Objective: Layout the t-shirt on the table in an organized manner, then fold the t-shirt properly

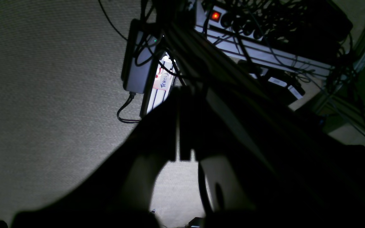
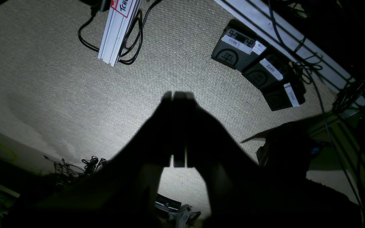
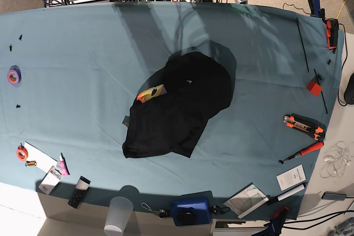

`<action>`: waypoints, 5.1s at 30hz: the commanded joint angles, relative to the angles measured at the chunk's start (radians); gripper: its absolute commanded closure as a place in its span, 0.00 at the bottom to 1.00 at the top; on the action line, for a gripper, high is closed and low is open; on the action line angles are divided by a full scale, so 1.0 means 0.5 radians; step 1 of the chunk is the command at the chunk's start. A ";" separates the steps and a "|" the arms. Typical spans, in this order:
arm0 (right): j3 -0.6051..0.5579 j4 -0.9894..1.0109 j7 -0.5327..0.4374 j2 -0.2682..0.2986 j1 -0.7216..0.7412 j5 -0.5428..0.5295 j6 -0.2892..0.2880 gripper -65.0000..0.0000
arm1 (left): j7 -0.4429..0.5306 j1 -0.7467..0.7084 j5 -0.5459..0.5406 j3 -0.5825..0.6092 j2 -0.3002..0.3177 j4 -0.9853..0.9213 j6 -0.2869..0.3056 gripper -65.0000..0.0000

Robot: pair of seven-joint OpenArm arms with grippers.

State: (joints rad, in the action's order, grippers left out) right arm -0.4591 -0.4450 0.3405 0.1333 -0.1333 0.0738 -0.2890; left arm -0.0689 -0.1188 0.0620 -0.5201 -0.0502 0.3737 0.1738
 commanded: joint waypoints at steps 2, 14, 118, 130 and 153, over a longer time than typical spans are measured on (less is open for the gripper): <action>0.002 -0.014 0.014 0.016 -0.005 -0.012 -0.018 1.00 | 0.022 -0.005 -0.003 0.002 -0.010 0.014 0.019 1.00; 0.002 -0.014 0.014 0.016 -0.005 -0.011 -0.018 1.00 | 0.022 -0.005 -0.003 0.002 -0.010 0.014 0.019 1.00; 0.005 -3.822 0.887 0.890 -1.023 1.006 0.630 0.66 | -0.712 -1.357 -0.813 0.002 0.301 3.965 0.859 0.55; 0.005 -3.822 0.829 0.886 -0.696 0.695 0.626 0.62 | -0.713 -1.357 -0.814 0.002 0.301 3.965 0.859 0.55; 0.001 -3.418 0.681 0.885 0.219 0.062 -0.122 0.62 | -0.712 -1.357 -0.814 0.002 0.301 3.965 0.859 0.55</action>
State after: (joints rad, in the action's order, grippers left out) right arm -0.4637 -2.1372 0.7090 0.5652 -0.0376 0.1001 -0.3679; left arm -0.4511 -0.7887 -0.3267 -0.5167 0.0971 2.3402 0.6006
